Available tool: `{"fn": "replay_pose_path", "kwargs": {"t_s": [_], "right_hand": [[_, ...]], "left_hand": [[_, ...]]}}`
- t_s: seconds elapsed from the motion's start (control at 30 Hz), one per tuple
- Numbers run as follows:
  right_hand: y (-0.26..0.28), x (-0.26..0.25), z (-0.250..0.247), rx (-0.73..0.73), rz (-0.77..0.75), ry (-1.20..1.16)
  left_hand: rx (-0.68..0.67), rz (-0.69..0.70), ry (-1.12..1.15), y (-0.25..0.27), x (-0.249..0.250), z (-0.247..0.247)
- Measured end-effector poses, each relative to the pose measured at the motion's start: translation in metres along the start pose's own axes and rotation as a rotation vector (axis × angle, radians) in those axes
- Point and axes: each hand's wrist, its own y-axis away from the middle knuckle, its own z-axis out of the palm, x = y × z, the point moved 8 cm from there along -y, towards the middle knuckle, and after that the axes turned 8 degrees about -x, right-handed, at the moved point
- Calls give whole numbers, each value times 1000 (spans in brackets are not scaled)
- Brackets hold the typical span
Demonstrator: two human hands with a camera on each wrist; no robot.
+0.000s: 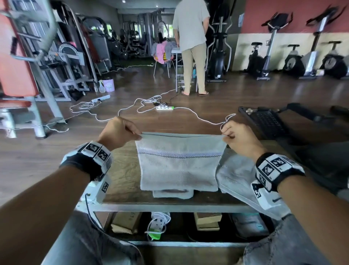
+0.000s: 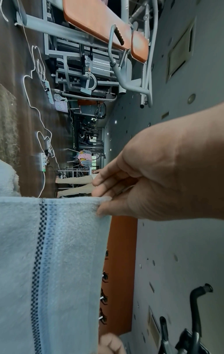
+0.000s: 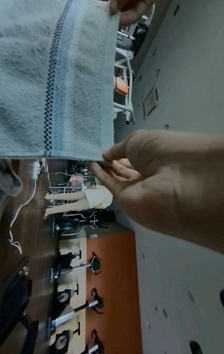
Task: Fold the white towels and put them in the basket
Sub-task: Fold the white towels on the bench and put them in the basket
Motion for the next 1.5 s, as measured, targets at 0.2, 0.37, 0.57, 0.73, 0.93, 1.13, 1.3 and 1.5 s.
{"fn": "replay_pose_path", "kwargs": {"t_s": [0.2, 0.37, 0.57, 0.73, 0.93, 1.13, 1.3, 1.5], "right_hand": [[-4, -29, -19, -89, -50, 121], [-30, -46, -41, -38, 1, 193], [-67, -65, -64, 120, 41, 223], [-44, -82, -74, 234, -89, 175], [9, -54, -19, -6, -149, 135], [77, 14, 82, -702, -20, 1], [86, 40, 117, -788, 40, -70], [33, 49, 125, -596, 62, 0]], "left_hand": [[-24, 29, -92, -3, 18, -21], [9, 42, -171, -18, 36, -43], [226, 78, -173, -32, 61, -74], [340, 166, -40, -8, 54, -82], [121, 138, 165, 40, -15, -18], [-360, -68, 2, 93, -69, 72], [-469, -263, -14, 96, -104, 109], [-287, -271, -63, 52, -121, 107]]}}
